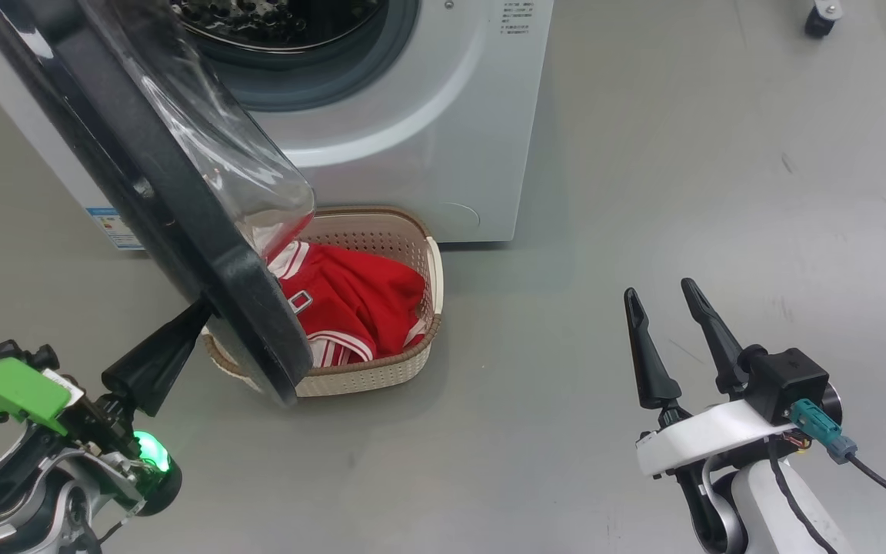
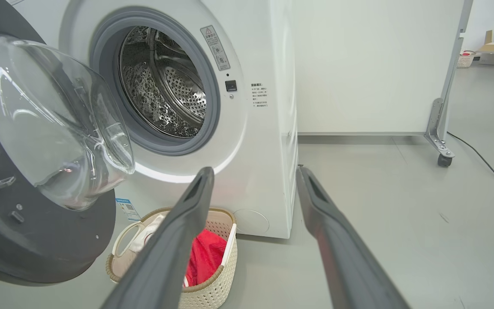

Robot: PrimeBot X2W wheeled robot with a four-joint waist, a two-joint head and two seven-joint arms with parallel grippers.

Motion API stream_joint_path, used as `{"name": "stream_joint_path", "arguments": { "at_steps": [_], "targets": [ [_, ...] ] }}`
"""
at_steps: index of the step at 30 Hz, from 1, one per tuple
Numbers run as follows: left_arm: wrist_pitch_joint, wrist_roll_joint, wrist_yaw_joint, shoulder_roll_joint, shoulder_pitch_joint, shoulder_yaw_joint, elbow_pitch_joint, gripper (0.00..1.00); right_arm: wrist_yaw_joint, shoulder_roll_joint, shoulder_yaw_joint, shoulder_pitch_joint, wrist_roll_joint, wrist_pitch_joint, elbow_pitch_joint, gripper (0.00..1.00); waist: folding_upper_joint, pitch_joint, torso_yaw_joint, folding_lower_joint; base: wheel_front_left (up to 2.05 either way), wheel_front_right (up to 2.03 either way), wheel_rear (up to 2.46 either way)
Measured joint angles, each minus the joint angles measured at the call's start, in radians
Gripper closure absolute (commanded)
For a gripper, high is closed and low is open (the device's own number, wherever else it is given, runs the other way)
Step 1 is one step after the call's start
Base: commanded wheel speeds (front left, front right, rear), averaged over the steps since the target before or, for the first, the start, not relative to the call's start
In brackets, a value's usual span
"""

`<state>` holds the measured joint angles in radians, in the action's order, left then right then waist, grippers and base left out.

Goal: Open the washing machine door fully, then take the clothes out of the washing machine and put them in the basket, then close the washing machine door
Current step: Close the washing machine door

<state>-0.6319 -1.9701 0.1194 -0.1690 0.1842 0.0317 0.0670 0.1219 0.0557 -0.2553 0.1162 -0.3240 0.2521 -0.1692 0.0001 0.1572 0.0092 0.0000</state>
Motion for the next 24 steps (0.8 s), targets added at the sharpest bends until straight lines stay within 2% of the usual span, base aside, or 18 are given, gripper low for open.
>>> {"name": "stream_joint_path", "arguments": {
  "at_steps": [15, 24],
  "targets": [
    [0.063, 0.009, 0.000, 0.029, 0.005, 0.001, 0.034, 1.00, 0.000, -0.002, -0.005, 0.000, -0.005, 0.000, 0.001, 0.00, 0.0000, 0.003, -0.110, 0.0000, 0.00, 0.00, 0.00],
    [0.116, 0.020, 0.000, 0.052, 0.062, -0.002, 0.059, 1.00, 0.000, -0.002, 0.001, 0.006, -0.021, 0.000, 0.010, 0.00, 0.0000, 0.024, -0.167, 0.0000, 0.00, 0.00, 0.00]
  ]
}}
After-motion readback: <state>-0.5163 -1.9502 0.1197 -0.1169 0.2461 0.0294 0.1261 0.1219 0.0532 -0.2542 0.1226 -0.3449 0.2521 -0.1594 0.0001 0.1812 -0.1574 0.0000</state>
